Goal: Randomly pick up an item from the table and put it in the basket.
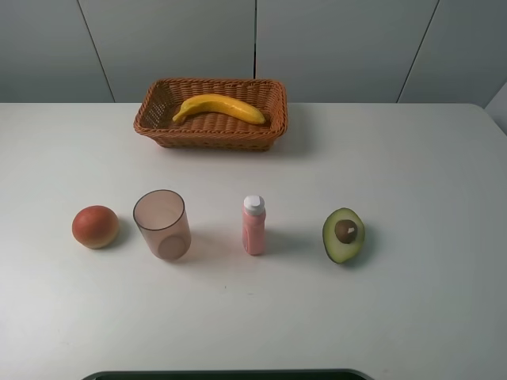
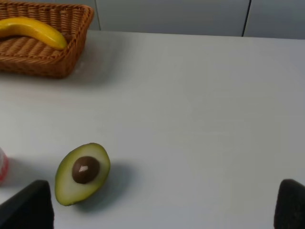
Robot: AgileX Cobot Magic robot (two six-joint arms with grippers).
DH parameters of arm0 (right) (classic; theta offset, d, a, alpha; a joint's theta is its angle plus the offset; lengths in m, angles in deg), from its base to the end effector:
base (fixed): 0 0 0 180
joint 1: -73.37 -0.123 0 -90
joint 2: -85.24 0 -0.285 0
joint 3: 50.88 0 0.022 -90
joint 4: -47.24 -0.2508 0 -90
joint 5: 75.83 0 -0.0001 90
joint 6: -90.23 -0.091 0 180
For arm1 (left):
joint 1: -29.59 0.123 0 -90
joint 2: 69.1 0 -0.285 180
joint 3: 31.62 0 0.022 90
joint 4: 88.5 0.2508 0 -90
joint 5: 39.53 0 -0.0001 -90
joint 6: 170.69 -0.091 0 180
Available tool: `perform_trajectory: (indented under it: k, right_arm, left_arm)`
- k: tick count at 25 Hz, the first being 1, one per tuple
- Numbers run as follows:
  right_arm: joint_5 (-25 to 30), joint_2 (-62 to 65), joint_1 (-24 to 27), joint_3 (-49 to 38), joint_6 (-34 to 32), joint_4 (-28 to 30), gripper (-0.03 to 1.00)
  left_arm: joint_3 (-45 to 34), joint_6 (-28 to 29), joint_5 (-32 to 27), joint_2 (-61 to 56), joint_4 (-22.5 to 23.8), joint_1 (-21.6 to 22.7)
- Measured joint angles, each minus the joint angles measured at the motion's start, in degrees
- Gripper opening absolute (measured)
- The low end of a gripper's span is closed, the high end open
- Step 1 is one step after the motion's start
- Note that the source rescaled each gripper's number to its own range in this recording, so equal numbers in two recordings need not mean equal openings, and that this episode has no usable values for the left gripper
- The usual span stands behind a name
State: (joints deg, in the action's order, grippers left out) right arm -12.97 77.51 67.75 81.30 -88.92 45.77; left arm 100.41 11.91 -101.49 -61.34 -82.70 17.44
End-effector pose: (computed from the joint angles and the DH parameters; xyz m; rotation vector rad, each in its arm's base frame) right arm -0.0082 0.0013 0.2780 -0.1186 2.0640 0.0821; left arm -0.0053 0.0095 0.2789 0.1641 2.0435 -0.0389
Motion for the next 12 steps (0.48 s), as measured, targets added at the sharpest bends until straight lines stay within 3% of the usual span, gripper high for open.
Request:
perform_trajectory:
  k: [12]
  right_arm:
    - [0.0, 0.0, 0.0, 0.0, -0.1, -0.8, 1.00]
  left_arm:
    - [0.0, 0.0, 0.0, 0.0, 0.0, 0.0]
